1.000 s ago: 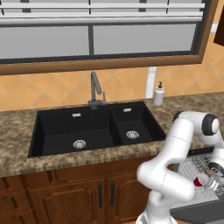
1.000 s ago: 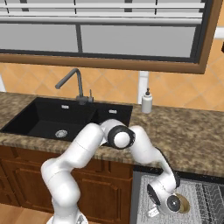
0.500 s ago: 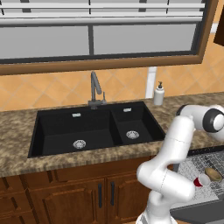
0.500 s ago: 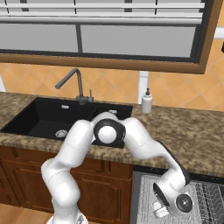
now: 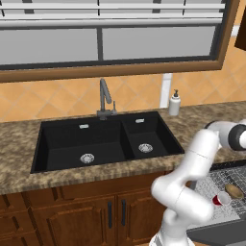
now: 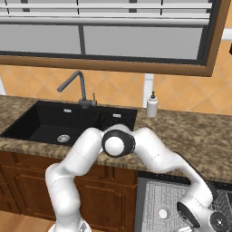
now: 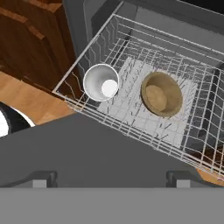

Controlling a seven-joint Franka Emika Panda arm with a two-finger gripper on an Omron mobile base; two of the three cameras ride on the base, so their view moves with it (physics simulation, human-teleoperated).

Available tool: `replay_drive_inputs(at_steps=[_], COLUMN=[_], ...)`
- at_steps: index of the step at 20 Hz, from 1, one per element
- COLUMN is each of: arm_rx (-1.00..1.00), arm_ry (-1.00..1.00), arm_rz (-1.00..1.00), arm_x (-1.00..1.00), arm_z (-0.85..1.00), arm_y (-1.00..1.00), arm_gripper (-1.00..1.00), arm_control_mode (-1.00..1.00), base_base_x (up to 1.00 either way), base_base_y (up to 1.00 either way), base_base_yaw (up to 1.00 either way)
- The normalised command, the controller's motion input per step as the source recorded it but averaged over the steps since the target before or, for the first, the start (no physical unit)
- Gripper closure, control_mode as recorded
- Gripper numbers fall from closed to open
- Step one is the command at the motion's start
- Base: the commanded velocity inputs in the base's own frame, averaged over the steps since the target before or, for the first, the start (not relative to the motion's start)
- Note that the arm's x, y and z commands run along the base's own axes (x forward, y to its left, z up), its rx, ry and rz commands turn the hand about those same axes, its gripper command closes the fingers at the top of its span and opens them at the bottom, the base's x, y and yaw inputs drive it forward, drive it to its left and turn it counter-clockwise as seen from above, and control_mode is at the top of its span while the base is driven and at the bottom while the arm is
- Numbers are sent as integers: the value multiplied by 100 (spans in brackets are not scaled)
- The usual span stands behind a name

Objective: Pick up the cup and bowl from the counter, place them in the dishwasher, and close the dishwasher door.

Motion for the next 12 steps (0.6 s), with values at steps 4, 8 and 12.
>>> replay_drive_inputs(at_steps=[4,8,12], arm_rx=[9,0,0], arm_ry=[4,1,0], arm_rz=[-24,-28,-33], arm_x=[-100,-100,-100], arm_z=[19,-11,-10], arm_y=[-87,-70,-37], arm_gripper=[-100,-100,-100], arm_control_mode=[-100,-100,-100], base_base_x=[0,0,0], base_base_y=[0,0,0], base_base_yaw=[0,0,0])
